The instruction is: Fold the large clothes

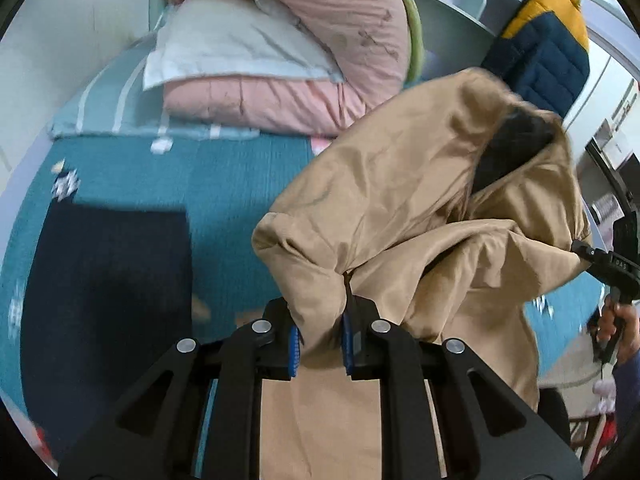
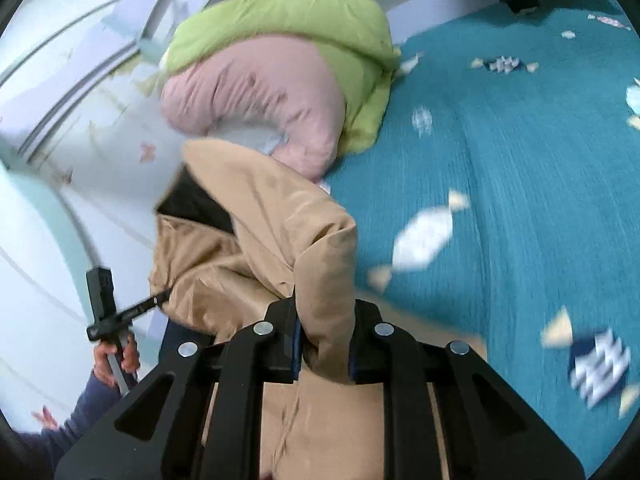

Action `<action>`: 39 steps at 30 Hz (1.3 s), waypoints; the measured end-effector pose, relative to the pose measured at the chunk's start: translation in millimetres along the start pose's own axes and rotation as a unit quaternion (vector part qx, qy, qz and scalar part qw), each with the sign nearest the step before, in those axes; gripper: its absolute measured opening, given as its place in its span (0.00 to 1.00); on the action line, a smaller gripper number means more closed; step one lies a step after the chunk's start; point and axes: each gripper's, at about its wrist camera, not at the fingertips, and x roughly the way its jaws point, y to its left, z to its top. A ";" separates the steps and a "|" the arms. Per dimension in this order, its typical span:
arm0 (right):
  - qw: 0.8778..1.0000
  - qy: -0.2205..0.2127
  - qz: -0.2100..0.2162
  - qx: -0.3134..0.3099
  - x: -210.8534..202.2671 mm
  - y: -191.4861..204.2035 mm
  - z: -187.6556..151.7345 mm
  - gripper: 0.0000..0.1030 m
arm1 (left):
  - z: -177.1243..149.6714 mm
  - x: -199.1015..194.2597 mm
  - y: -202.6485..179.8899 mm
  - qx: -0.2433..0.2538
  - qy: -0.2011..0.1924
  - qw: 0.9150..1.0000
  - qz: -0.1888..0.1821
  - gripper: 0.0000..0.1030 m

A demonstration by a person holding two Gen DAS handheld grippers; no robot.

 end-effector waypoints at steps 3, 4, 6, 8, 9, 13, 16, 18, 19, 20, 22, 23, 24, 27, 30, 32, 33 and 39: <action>0.999 0.027 -0.012 0.012 -10.0 -3.9 -41.4 0.15 | -45.5 -9.7 8.2 -0.012 0.014 1.000 0.003 0.16; 0.999 0.036 -0.018 0.020 -12.4 -7.6 -55.7 0.15 | -60.4 -10.6 12.4 -0.023 0.022 1.000 0.002 0.16; 0.997 0.053 -0.039 0.029 -13.4 -14.6 -79.4 0.20 | -85.3 -11.1 18.4 -0.036 0.035 0.999 0.005 0.19; 0.993 0.070 -0.089 0.029 -13.1 -21.2 -101.2 0.28 | -108.8 -9.5 19.0 -0.031 0.054 0.998 0.021 0.26; 0.991 0.077 -0.102 0.033 -12.7 -25.0 -109.2 0.32 | -117.3 -8.6 19.1 -0.029 0.062 0.997 0.025 0.31; 0.986 0.090 -0.122 0.066 -22.7 -40.2 -136.6 0.47 | -139.9 -14.0 19.0 -0.012 0.075 0.996 0.045 0.60; 0.984 0.087 -0.145 0.062 -33.3 -36.4 -141.6 0.53 | -146.2 -33.2 21.2 -0.007 0.058 0.997 0.050 0.65; 0.982 0.081 -0.159 0.066 -44.7 -32.5 -143.1 0.56 | -147.8 -45.4 22.5 -0.003 0.044 0.997 0.062 0.65; 0.981 0.078 -0.164 0.068 -53.7 -30.1 -144.9 0.57 | -148.1 -53.8 21.6 -0.001 0.036 0.997 0.065 0.65; 0.980 0.073 -0.170 0.071 -62.7 -25.6 -144.6 0.57 | -148.6 -64.8 20.7 0.001 0.026 0.997 0.066 0.66; 0.983 0.053 -0.160 0.071 -77.2 -15.7 -143.7 0.57 | -147.8 -86.3 19.0 0.001 0.001 0.997 0.080 0.70; 0.987 0.035 -0.145 0.066 -85.4 -6.2 -141.5 0.57 | -146.7 -93.9 18.8 -0.003 -0.010 0.997 0.079 0.72; 0.988 0.024 -0.136 0.061 -90.3 -0.2 -140.3 0.57 | -146.4 -102.6 19.3 -0.012 -0.021 0.997 0.077 0.73; 0.994 -0.002 -0.108 0.034 -85.9 25.3 -133.0 0.38 | -141.9 -112.9 16.2 -0.032 -0.044 0.997 0.062 0.75; 0.995 0.020 -0.095 0.029 -53.6 34.1 -132.1 0.21 | -133.3 -95.7 2.3 -0.029 -0.032 0.998 0.053 0.75; 0.993 0.050 -0.098 0.040 -20.8 28.4 -136.1 0.19 | -131.7 -69.2 -4.8 -0.030 0.008 0.998 0.056 0.75; 0.990 0.064 -0.116 0.047 -10.2 23.9 -138.3 0.18 | -132.7 -51.4 -7.0 -0.032 0.035 0.997 0.060 0.75; 0.961 0.111 -0.180 0.177 32.1 -50.1 -156.0 0.00 | -160.2 33.2 0.4 -0.052 0.172 0.979 0.094 0.78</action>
